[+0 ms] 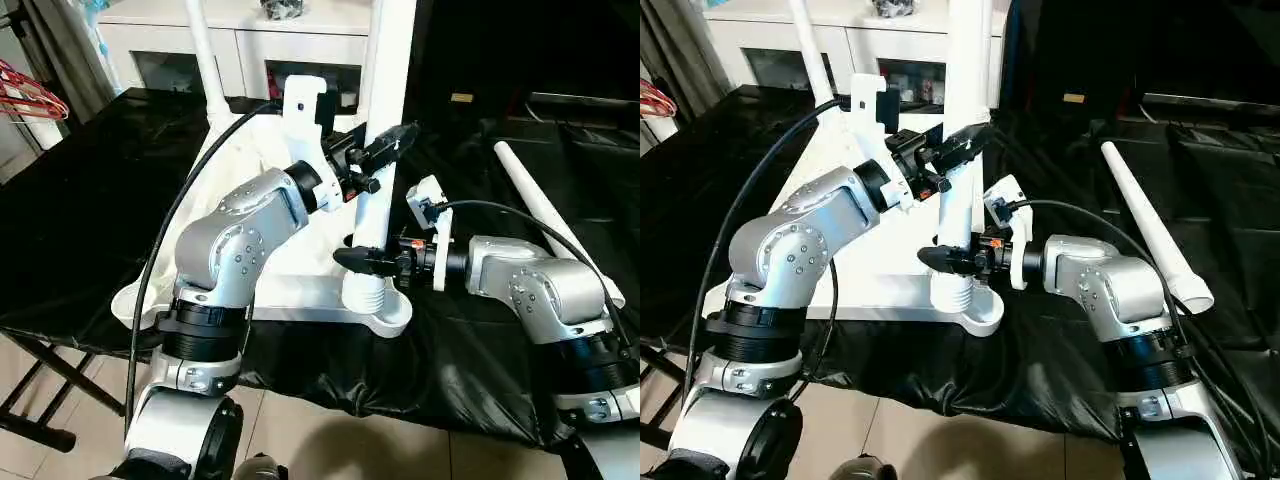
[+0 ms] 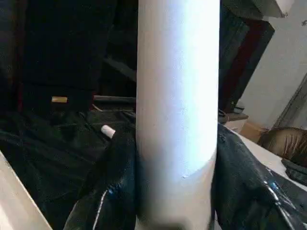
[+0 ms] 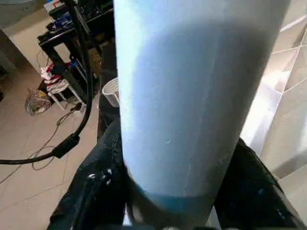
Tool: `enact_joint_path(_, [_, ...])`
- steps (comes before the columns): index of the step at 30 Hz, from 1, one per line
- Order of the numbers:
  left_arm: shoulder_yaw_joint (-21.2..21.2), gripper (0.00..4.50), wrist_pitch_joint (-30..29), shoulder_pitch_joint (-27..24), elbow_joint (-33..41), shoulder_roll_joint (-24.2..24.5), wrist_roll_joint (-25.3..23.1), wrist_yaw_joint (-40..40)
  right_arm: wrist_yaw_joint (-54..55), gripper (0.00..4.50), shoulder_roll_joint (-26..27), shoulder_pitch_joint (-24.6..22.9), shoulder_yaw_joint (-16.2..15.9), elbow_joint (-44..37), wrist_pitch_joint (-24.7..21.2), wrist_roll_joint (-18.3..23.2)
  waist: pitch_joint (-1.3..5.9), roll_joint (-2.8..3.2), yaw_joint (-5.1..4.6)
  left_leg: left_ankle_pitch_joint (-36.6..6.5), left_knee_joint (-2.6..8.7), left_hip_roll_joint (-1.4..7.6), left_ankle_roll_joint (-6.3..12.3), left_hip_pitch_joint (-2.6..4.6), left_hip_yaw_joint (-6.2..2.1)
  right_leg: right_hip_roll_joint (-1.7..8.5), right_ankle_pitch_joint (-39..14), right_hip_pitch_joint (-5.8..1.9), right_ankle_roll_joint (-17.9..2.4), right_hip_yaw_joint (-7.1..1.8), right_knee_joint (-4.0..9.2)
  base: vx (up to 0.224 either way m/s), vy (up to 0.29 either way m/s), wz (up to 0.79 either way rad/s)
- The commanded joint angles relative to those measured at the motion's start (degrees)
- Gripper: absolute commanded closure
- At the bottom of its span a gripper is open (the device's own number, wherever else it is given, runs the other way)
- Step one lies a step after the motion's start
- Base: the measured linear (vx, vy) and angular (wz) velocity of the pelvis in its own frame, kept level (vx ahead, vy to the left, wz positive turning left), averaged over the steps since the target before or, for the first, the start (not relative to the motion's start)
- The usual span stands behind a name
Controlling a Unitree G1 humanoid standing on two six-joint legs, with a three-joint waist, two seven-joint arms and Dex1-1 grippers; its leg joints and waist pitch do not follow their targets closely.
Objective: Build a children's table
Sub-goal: Pick table leg
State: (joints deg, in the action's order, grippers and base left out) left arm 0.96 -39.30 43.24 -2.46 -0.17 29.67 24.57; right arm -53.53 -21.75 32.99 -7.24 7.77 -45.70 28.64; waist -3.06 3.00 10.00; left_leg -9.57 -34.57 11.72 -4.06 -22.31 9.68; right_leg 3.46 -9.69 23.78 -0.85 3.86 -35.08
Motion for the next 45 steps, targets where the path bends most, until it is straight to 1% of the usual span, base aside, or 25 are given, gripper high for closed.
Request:
enact_joint_path(1, [-0.83, 2.73, 0.52, 0.29, 1.63, 0.28, 0.52, 1.30, -0.01, 2.63, -0.47, 0.09, -0.43, 0.24, -0.67, -0.38, 4.73, -1.30, 0.31, -6.33, 2.99, 0.90, 1.80, 0.51, -0.34, 4.08, -12.11, -3.55, -8.03, -2.21, 3.98, 0.000, 0.000, 0.00])
enact_joint_path(2, [-1.00, 2.73, 0.92, 0.30, 1.69, 0.29, 0.25, 1.31, 0.10, 2.63, -0.38, -0.03, -0.44, 0.13, -0.61, -0.40, 4.72, -1.33, 0.31, -6.33, 3.00, 0.88, 1.79, 0.46, -0.35, 4.06, -12.09, -3.58, -8.02, -2.22, 3.96, 0.000, 0.000, 0.00])
enact_joint_path(3, [-1.04, 2.17, 1.18, 0.32, 1.82, 0.21, 0.25, 1.40, 0.20, 2.63, -0.32, -0.16, -0.41, 0.03, -0.56, -0.39, 4.71, -1.37, 0.30, -6.28, 3.01, 0.87, 1.81, 0.45, -0.35, 4.07, -12.14, -3.61, -7.98, -2.21, 3.94, 0.000, 0.000, 0.00])
enact_joint_path(4, [-1.04, 2.03, 1.18, 0.32, 1.82, 0.21, 0.25, 1.40, 0.20, 2.63, -0.32, -0.16, -0.41, 0.03, -0.56, -0.39, 4.72, -1.32, 0.33, -6.30, 3.01, 0.89, 1.82, 0.47, -0.34, 4.08, -12.18, -3.58, -7.99, -2.21, 3.98, 0.000, 0.000, 0.00])
enact_joint_path(6, [0.81, 2.03, -0.66, 0.52, 2.57, -0.83, 3.35, 1.41, 0.54, 2.63, -0.14, -0.42, -0.31, 0.01, -0.36, -0.49, 4.73, -1.24, 0.36, -6.18, 2.95, 0.89, 1.73, 0.43, -0.34, 4.10, -11.73, -3.60, -8.41, -2.18, 3.90, 0.000, 0.000, 0.00])
enact_joint_path(7, [0.79, 1.83, -0.28, 0.54, 2.95, -0.70, 3.46, 1.89, 0.80, 2.63, 0.06, -0.43, -0.19, 0.05, -0.25, -0.53, 4.75, -1.38, 0.36, -6.11, 2.94, 0.86, 1.73, 0.44, -0.31, 4.07, -11.30, -3.62, -8.79, -2.19, 3.81, 0.000, 0.000, 0.00])
enact_joint_path(10, [1.19, 1.63, 1.69, 0.62, 3.27, -0.99, 3.14, 1.90, 1.62, 2.63, 0.65, -0.42, 0.31, 0.37, 0.20, -0.66, 4.72, -1.30, 0.29, -6.39, 2.99, 0.91, 1.89, 0.44, -0.36, 4.05, -11.81, -3.56, -8.51, -2.19, 3.90, 0.000, 0.000, 0.00])
enact_joint_path(13, [3.09, 1.51, 3.51, 1.06, 3.69, -2.32, 4.21, 0.80, 3.00, 2.63, 1.37, -0.31, 1.09, 1.21, 1.28, -1.14, 4.72, -1.34, 0.24, -6.40, 2.99, 0.89, 1.63, 0.37, -0.37, 4.17, -12.15, -3.69, -8.59, -2.15, 3.97, 0.000, 0.000, 0.00])
enact_joint_path(16, [7.53, 1.49, 9.38, 2.94, 3.64, -4.87, 6.42, -1.44, 3.99, 2.63, 1.97, -0.37, 2.44, 1.58, 2.12, -0.86, 4.71, -1.21, 0.31, -6.93, 2.96, 0.82, 1.63, 0.39, -0.33, 4.14, -12.41, -3.69, -8.69, -2.17, 4.16, 0.000, 0.000, 0.00])
enact_joint_path(17, [7.92, 1.49, 9.70, 3.14, 3.56, -4.96, 6.53, -1.70, 4.05, 2.63, 1.99, -0.41, 2.54, 1.53, 2.13, -0.81, 4.71, -1.26, 0.29, -6.95, 2.97, 0.89, 1.63, 0.43, -0.32, 4.08, -12.18, -3.66, -8.69, -2.19, 4.14, 0.000, 0.000, 0.00])
enact_joint_path(18, [10.85, 1.49, 9.46, 4.26, 3.12, -4.82, 9.45, -2.32, 4.74, 2.63, 2.22, -0.69, 3.02, 1.26, 2.80, -0.89, 4.76, -1.13, 0.39, -6.70, 2.89, 0.87, 1.57, 0.46, -0.32, 4.02, -11.43, -3.60, -8.73, -2.21, 3.93, 0.000, 0.000, 0.00])
enact_joint_path(20, [11.97, 1.49, 9.49, 4.65, 2.98, -4.37, 10.33, -2.39, 5.33, 2.63, 2.42, -0.84, 3.44, 1.00, 3.04, -0.86, 4.74, -1.20, 0.37, -6.63, 2.88, 0.81, 1.59, 0.45, -0.35, 4.00, -10.96, -3.59, -8.92, -2.16, 3.85, 0.000, 0.000, 0.00])
enact_joint_path(22, [13.20, 1.49, 9.40, 4.65, 2.82, -2.57, 10.77, -1.24, 6.77, 2.63, 2.86, -1.35, 4.43, 0.15, 4.36, -1.02, 4.65, -1.28, 0.26, -6.77, 2.95, 0.78, 1.67, 0.39, -0.34, 4.02, -12.12, -3.60, -8.28, -2.13, 4.02, 0.000, 0.000, 0.00])
enact_joint_path(23, [11.55, 1.49, 8.97, 3.18, 2.44, 1.29, 7.23, 1.11, 8.63, 2.63, 3.16, -2.12, 5.20, -0.80, 6.48, -1.83, 4.68, -1.14, 0.04, -6.76, 3.12, 0.82, 1.47, 0.45, -0.45, 3.97, -13.20, -3.42, -7.04, -2.14, 3.94, 0.000, 0.000, 0.00])
enact_joint_path(25, [9.02, 1.49, 9.48, 1.31, 2.16, 4.95, 3.16, 3.76, 9.90, 2.63, 3.30, -2.89, 5.56, -1.69, 8.29, -2.60, 4.68, -1.11, -0.31, -7.01, 3.19, 0.85, 1.17, 0.62, -0.41, 3.84, -14.03, -3.32, -5.96, -2.13, 4.01, 0.000, 0.000, 0.00])
enact_joint_path(26, [5.00, 1.49, 10.96, -1.16, 1.51, 8.96, -1.49, 6.82, 10.80, 2.63, 3.44, -3.70, 5.74, -2.48, 10.20, -3.49, 4.64, -0.93, -0.27, -7.00, 3.38, 1.01, 0.95, 0.71, -0.59, 3.91, -14.70, -3.15, -5.05, -2.22, 4.16, 0.000, 0.000, 0.00])
enact_joint_path(27, [2.73, 1.49, 11.67, -2.58, 1.27, 11.12, -3.85, 8.46, 11.30, 2.63, 3.55, -4.11, 5.91, -2.91, 10.94, -3.84, 4.65, -0.78, -0.47, -7.80, 3.59, 1.15, 0.56, 1.01, -0.64, 3.87, -15.50, -2.91, -4.07, -2.27, 4.23, 0.000, 0.000, 0.00])
enact_joint_path(29, [-4.17, 1.49, 13.79, -7.61, 1.05, 17.99, -8.77, 14.88, 12.45, 2.63, 3.81, -5.41, 6.78, -4.17, 11.90, -4.23, 4.60, -0.74, -0.70, -8.49, 3.80, 1.11, 0.14, 1.09, -0.56, 3.85, -16.38, -2.77, -3.43, -2.39, 4.34, 0.000, 0.000, 0.00])
enact_joint_path(31, [-7.80, 1.49, 14.72, -11.13, 1.46, 21.90, -10.00, 19.47, 13.17, 2.63, 3.92, -6.48, 7.38, -5.11, 12.23, -4.38, 4.68, -0.58, -0.82, -8.74, 3.86, 1.19, -0.62, 1.24, -0.42, 3.86, -15.46, -2.67, -3.99, -2.51, 3.89, 0.000, 0.000, 0.00])
enact_joint_path(32, [-9.64, 1.49, 15.39, -12.94, 1.26, 23.65, -10.59, 21.86, 13.53, 2.63, 3.95, -7.25, 7.56, -5.45, 12.70, -4.56, 4.73, -0.53, -0.77, -8.17, 3.86, 1.22, -0.88, 1.15, -0.46, 3.92, -13.46, -2.72, -5.22, -2.51, 3.71, 0.000, 0.000, 0.00])
enact_joint_path(34, [-11.54, 1.49, 15.89, -14.63, 1.06, 25.21, -10.53, 24.88, 13.92, 2.63, 4.01, -8.22, 7.66, -5.76, 13.56, -4.71, 4.62, -0.40, -0.74, -9.13, 3.82, 1.16, -1.08, 1.25, -0.23, 3.79, -12.46, -2.52, -6.57, -2.56, 3.64, 0.000, 0.000, 0.00])
enact_joint_path(35, [-13.67, 1.49, 16.59, -16.27, 0.04, 26.27, -10.48, 28.98, 14.45, 2.63, 4.20, -9.30, 7.86, -5.66, 14.43, -4.86, 4.49, -0.73, -0.55, -9.84, 3.97, 1.15, -1.02, 1.20, -0.24, 4.03, -13.03, -2.66, -7.02, -2.61, 3.80, 0.000, 0.000, 0.00])
enact_joint_path(39, [-16.85, 1.49, 20.25, -17.08, -3.16, 27.30, -12.98, 33.83, 14.79, 2.63, 4.18, -10.28, 7.47, -5.41, 15.24, -5.47, 4.17, -0.91, -0.72, -12.19, 4.29, 1.05, -1.29, 1.22, -0.22, 4.28, -17.95, -2.74, -5.83, -2.74, 4.26, 0.000, 0.000, 0.00])
enact_joint_path(44, [-21.49, 1.49, 27.44, -15.06, -12.84, 28.67, -17.90, 39.65, 14.72, 2.63, 4.24, -11.32, 6.18, -6.27, 15.10, -6.02, 4.23, -1.01, -1.04, -11.70, 4.32, 0.93, -1.18, 1.13, -0.33, 4.21, -18.29, -2.77, -4.83, -2.78, 4.39, 0.000, 0.000, 0.00])
enact_joint_path(45, [-21.92, 1.68, 28.28, -14.47, -14.49, 28.70, -18.73, 39.84, 14.67, 2.63, 4.22, -11.34, 6.04, -6.11, 15.17, -6.13, 4.46, -0.95, -1.21, -11.11, 4.25, 1.00, -1.35, 1.14, -0.33, 4.31, -16.57, -2.93, -5.24, -2.80, 3.98, 0.000, 0.000, 0.00])
